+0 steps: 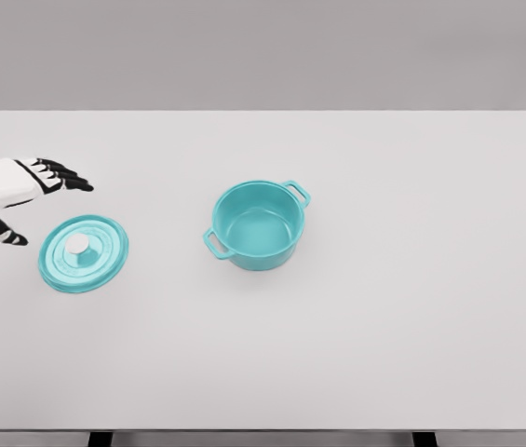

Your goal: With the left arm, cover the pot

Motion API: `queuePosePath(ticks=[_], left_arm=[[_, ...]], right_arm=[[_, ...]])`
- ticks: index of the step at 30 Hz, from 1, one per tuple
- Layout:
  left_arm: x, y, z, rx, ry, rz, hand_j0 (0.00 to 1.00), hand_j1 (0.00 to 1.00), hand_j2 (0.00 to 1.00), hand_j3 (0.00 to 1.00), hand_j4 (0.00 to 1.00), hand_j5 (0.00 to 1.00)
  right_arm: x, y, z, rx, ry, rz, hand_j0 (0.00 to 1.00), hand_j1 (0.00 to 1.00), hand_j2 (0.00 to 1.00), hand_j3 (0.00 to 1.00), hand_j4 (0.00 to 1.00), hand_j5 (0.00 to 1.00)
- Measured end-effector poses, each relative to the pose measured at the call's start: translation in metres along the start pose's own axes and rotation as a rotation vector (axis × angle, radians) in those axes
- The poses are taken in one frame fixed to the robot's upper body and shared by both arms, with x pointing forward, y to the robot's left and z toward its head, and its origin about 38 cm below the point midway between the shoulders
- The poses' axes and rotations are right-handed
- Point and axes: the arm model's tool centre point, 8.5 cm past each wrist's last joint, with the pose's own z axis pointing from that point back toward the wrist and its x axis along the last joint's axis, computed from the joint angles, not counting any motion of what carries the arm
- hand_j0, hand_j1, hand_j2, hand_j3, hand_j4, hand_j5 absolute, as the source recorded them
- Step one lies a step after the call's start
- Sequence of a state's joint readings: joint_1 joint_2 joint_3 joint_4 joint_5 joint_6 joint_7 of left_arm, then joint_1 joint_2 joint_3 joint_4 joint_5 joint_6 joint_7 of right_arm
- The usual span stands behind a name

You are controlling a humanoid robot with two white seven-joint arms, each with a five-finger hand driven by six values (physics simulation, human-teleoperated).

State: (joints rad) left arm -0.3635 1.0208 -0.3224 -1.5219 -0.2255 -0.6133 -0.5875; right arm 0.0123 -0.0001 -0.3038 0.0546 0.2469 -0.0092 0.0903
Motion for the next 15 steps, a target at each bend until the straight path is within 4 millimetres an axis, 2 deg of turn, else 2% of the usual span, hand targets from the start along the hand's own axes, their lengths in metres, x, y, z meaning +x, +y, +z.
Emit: queuePosePath(ticks=[1,3,11,15], left_arm=[[0.001,-0.003,-0.002,-0.008,-0.006,0.007,0.78,0.78,0.78,0.78,0.78,0.78],[0.001,-0.007,-0.006,-0.016,-0.013,0.020,0.76,0.76,0.76,0.76,0.76,0.76],[-0.001,-0.033,-0.018,-0.070,-0.022,0.068,0.77,0.77,0.77,0.77,0.77,0.77],[-0.002,-0.037,-0.021,-0.079,-0.022,0.075,0.77,0.77,0.77,0.77,0.77,0.77]], right_arm=[[0.000,0.000,0.000,0.000,0.000,0.000,1.00,1.00,1.00,1.00,1.00,1.00],[0.000,0.000,0.000,0.000,0.000,0.000,1.00,1.00,1.00,1.00,1.00,1.00],[0.000,0.000,0.000,0.000,0.000,0.000,1.00,1.00,1.00,1.00,1.00,1.00],[0.000,0.000,0.000,0.000,0.000,0.000,1.00,1.00,1.00,1.00,1.00,1.00]])
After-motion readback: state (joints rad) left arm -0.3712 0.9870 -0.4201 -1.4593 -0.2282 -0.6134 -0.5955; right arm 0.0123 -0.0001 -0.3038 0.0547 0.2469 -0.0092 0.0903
